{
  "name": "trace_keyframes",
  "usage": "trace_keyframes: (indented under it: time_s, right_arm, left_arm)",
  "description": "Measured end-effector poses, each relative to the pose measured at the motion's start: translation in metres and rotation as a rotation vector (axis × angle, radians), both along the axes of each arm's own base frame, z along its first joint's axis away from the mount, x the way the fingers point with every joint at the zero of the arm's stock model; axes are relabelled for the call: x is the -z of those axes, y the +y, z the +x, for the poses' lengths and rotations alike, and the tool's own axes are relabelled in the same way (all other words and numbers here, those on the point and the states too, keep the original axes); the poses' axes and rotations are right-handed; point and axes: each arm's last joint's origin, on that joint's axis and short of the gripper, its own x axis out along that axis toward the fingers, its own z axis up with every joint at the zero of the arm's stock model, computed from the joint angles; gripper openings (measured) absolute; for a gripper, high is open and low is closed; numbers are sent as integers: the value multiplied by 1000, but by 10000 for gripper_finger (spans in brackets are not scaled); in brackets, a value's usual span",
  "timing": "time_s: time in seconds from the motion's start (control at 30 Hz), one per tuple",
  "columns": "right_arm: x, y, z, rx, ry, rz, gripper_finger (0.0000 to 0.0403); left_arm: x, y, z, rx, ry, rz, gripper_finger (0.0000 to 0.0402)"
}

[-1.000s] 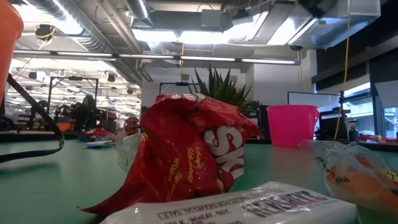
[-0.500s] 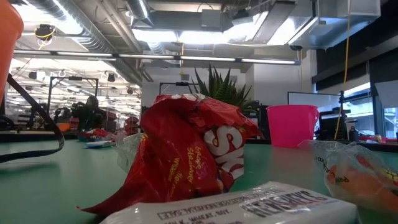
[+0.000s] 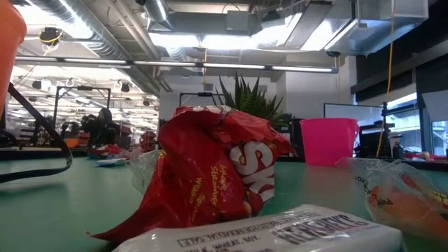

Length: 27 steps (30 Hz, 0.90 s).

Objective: Sort candy
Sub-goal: Put the white chocolate into the black bucket, then put the orange gummy into the pink bucket

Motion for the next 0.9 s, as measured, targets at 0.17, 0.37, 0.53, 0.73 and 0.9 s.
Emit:
trace_keyframes:
  time_s: [0.17, 0.37, 0.53, 0.73, 0.9]
  right_arm:
    - [0, 0, 0, 5, -6, 2, 95]
    - [0, 0, 1, 6, -36, -20, 170]
    - [-3, 2, 5, 16, -109, -18, 197]
    - [-15, -1, 25, 8, -307, 22, 199]
    - [-23, -12, 53, -50, -567, -104, 200]
  left_arm:
    - [0, -4, -1, 18, 4, 1, 172]
    - [3, -5, -3, 16, 28, 2, 172]
    - [3, -5, -3, 11, 31, -3, 172]
    - [3, -5, -3, 10, 28, -7, 172]
    - [3, -5, -3, 9, 27, -9, 172]
